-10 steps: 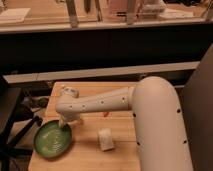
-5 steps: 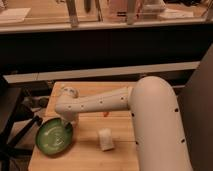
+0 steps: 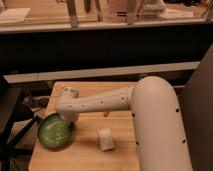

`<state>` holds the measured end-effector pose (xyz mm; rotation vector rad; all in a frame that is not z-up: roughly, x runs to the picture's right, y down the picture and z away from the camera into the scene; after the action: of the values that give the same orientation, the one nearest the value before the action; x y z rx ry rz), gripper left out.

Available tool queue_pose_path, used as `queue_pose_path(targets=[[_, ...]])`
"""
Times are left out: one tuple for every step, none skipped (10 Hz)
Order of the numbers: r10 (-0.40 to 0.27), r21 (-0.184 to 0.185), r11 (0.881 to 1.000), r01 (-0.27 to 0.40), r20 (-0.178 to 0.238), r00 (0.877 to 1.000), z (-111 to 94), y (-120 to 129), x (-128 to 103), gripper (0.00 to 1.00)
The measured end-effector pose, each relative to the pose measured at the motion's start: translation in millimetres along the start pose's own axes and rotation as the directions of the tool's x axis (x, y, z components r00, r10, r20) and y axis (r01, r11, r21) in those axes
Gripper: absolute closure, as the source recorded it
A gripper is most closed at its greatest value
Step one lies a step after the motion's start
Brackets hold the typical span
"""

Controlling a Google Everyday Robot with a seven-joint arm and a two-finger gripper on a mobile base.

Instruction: Pick up the ceramic bowl

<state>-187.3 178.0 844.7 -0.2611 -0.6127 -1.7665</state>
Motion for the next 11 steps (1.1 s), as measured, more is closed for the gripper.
queue_pose_path(targets=[[-0.003,-0.004,1.0,0.003,-0.002,1.0,-6,3,2,0.97],[-0.005,-0.006,1.0,0.005,0.001,1.0,-11,4,3,0.97],[-0.008,-0.008,1.0,0.008,-0.001,1.0,-13,6,4,0.97],[-0.011,-0.01,1.0,0.011,-0.004,1.0,-19,10,6,0.97],[-0.012,-0.011,1.0,0.012,-0.008,1.0,-27,16,9,0.97],[-0.014,-0.015,1.0,0.014,-0.01,1.0,-31,21,11,0.97],[-0.019,-0.018,1.0,0.019,-0.007,1.0,-33,22,11,0.97],[-0.032,-0.021,0.999,0.032,-0.01,0.999,-36,21,12,0.97],[-0.048,-0.025,0.999,0.048,-0.015,0.999,-39,23,13,0.97],[-0.061,-0.03,0.998,0.06,-0.018,0.998,-43,25,14,0.97],[-0.068,-0.033,0.997,0.068,-0.018,0.997,-45,27,14,0.97]])
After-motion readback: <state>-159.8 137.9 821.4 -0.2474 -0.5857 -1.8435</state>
